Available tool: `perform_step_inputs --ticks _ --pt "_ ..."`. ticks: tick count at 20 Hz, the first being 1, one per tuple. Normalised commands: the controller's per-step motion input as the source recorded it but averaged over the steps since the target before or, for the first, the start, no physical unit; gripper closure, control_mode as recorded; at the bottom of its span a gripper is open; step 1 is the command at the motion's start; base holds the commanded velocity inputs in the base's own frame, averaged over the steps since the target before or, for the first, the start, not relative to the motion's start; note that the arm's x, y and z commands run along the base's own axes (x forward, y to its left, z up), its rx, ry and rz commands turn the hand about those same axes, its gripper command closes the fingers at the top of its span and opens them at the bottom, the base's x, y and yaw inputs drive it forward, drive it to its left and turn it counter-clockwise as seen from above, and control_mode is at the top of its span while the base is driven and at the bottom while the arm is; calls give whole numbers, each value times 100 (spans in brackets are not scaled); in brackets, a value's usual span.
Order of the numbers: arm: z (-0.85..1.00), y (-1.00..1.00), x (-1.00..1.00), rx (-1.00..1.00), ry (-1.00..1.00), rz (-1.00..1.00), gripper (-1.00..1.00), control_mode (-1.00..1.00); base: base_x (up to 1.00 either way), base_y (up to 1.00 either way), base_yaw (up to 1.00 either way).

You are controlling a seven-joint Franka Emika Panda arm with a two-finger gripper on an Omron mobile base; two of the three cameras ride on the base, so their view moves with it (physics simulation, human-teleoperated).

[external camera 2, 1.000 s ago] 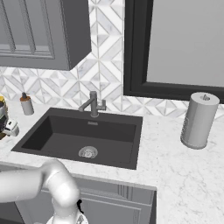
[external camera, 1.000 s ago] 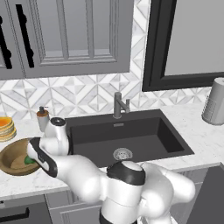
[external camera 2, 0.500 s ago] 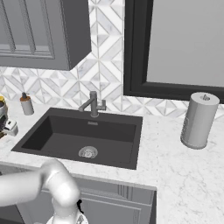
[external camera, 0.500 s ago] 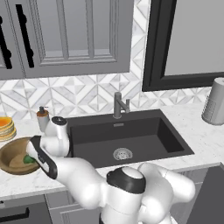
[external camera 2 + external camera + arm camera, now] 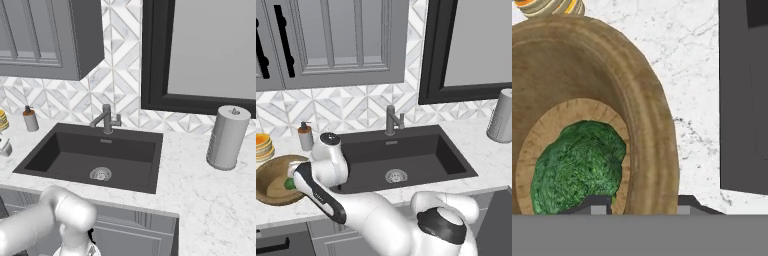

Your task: Pick the broccoli from the sink and place it in the bowl. Then pick the bowl and place it in the microwave. Then close the microwave door and press the start button.

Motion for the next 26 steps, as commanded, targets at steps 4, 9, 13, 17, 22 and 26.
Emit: perform_step_inputs --ticks 4,9,13,17,22,26 --pt "70 -72 -28 0 0 -8 100 -100 0 0 0" --pt "85 -84 -6 0 0 -13 100 -100 0 0 0" --pt "73 -76 -19 0 3 -17 100 -100 0 0 0" --pt "48 -77 -32 0 5 -21 100 -100 0 0 0" --pt "23 -83 -32 0 6 -25 100 -100 0 0 0" --pt "19 -78 -27 0 4 -23 100 -100 0 0 0"
